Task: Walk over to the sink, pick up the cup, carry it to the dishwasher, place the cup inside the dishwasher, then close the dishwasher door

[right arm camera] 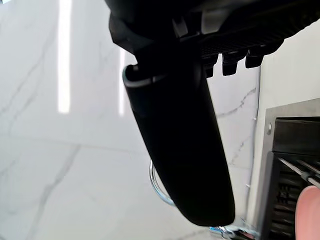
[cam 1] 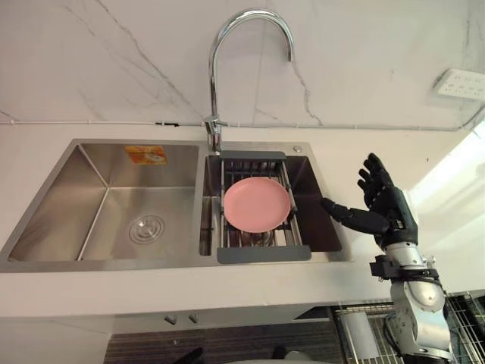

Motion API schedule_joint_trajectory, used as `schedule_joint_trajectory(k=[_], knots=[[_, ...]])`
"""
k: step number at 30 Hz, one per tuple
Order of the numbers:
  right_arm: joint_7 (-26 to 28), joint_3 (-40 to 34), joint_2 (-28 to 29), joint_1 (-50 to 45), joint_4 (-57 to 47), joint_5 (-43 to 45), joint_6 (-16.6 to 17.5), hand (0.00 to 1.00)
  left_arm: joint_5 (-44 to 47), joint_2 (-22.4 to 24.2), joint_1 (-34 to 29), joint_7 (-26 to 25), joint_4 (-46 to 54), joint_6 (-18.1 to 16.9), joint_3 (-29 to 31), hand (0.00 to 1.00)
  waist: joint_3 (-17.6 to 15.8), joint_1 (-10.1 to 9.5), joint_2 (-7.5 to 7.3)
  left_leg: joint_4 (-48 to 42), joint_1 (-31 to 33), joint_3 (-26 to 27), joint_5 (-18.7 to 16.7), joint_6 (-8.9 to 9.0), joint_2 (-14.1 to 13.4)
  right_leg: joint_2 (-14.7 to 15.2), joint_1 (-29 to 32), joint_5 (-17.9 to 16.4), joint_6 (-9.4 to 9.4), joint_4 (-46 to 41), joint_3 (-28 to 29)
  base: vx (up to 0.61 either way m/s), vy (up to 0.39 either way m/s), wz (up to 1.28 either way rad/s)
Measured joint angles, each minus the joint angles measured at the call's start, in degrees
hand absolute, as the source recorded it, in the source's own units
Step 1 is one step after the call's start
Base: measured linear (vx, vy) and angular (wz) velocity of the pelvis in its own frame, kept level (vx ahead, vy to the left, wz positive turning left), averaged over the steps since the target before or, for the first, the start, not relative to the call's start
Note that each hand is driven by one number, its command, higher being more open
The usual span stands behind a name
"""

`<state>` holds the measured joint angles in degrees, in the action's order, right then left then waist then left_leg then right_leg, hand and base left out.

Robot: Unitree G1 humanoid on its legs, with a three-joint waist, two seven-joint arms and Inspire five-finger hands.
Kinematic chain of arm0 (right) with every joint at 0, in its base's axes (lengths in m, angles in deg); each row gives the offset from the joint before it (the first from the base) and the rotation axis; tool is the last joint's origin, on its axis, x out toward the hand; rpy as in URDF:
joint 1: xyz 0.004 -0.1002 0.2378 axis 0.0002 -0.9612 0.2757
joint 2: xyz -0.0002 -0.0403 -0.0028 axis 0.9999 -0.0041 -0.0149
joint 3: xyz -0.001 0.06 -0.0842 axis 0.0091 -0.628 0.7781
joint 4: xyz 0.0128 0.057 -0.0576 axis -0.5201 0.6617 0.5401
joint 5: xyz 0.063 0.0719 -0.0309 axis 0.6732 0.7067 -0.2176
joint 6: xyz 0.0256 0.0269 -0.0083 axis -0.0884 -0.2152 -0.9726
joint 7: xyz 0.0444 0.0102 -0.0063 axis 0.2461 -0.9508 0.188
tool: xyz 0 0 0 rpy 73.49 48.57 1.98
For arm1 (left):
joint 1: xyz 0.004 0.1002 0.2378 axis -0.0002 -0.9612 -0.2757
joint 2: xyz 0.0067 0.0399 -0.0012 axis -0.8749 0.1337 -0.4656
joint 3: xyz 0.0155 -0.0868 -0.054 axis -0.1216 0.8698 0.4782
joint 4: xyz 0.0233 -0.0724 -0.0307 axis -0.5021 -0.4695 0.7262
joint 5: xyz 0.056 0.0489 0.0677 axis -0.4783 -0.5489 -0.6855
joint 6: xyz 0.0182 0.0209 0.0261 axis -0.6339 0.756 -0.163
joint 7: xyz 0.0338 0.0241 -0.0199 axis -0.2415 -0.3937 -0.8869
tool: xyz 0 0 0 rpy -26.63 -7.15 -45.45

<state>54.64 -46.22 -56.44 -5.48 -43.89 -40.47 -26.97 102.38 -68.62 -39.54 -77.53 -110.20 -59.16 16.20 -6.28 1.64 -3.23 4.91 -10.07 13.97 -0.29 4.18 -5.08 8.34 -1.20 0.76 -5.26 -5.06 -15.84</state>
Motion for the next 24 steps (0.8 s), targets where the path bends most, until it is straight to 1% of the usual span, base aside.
schedule_joint_trajectory(k=[2,5,8,12,17,20,23,24], knots=[[1.49,1.22,-2.54,1.29,0.09,-2.82,-0.98,1.0,-0.2,-0.32,-0.01,-0.02,0.48,0.4,-0.93,1.0,0.0,0.01,0.0,0.13,-0.29,0.09,0.01,0.0,-0.01,-0.03,-0.22,0.06,0.09,0.01,-0.03,-0.02,-0.005,-0.01],[2.49,2.39,-4.1,3.11,0.94,-7.42,-2.14,1.0,-0.79,-0.41,-0.02,-0.01,0.8,1.09,-1.01,1.0,0.02,-0.02,-0.01,0.24,-0.69,0.11,0.02,-0.02,0.08,-0.01,-0.7,0.14,0.12,0.13,-0.06,-0.04,-0.005,0.0],[3.4,5.42,-6.35,5.51,2.69,-11.52,-3.47,1.0,-1.11,-0.8,0.01,0.0,1.15,1.37,-2.21,1.0,0.04,-0.06,0.01,0.25,-0.56,0.0,0.19,-0.14,0.26,0.0,-0.73,0.4,0.1,0.35,-0.18,-0.02,-0.003,0.02],[4.96,8.98,-7.58,8.99,6.63,-15.74,-4.74,1.0,-1.42,-1.06,0.25,0.0,1.4,1.78,-3.2,1.0,0.08,-0.48,0.06,0.29,-0.11,-0.85,0.58,-0.33,0.55,-0.04,-1.17,0.92,0.03,1.35,-1.02,-0.01,-0.007,0.09],[5.11,12.43,-8.7,12.49,12.21,-20.38,-4.89,1.0,-2.5,-1.04,0.47,-0.01,1.83,2.29,-3.15,1.0,0.19,-0.73,0.11,0.28,0.48,-2.51,0.97,-0.3,0.6,-0.04,-1.98,1.26,0.06,2.36,-2.72,0.0,-0.011,0.18],[4.91,13.78,-8.79,14.93,14.44,-23.05,-4.85,1.0,-3.39,-1.05,0.42,-0.02,2.89,2.85,-3.14,1.0,0.19,-0.9,0.11,0.28,0.54,-2.5,1.13,-0.21,0.49,-0.25,-2.18,1.75,0.25,3.05,-2.74,0.0,-0.003,0.02],[3.53,14.84,-8.83,15.74,15.48,-25.03,-4.78,1.0,-3.39,-1.02,0.42,-0.01,2.97,3.03,-3.12,1.0,0.2,-0.96,0.13,0.29,0.59,-2.54,1.27,-0.17,0.47,-0.35,-2.44,2.15,0.31,3.62,-2.81,-0.02,-0.007,0.0],[2.63,15.52,-8.83,16.17,16.43,-27.2,-4.66,1.0,-3.39,-1.01,0.41,0.0,3.05,3.09,-3.14,1.0,0.29,-1.02,0.18,0.3,0.58,-2.58,1.36,-0.15,0.47,-0.41,-2.69,2.41,0.34,4.04,-2.88,-0.03,-0.007,0.01]])
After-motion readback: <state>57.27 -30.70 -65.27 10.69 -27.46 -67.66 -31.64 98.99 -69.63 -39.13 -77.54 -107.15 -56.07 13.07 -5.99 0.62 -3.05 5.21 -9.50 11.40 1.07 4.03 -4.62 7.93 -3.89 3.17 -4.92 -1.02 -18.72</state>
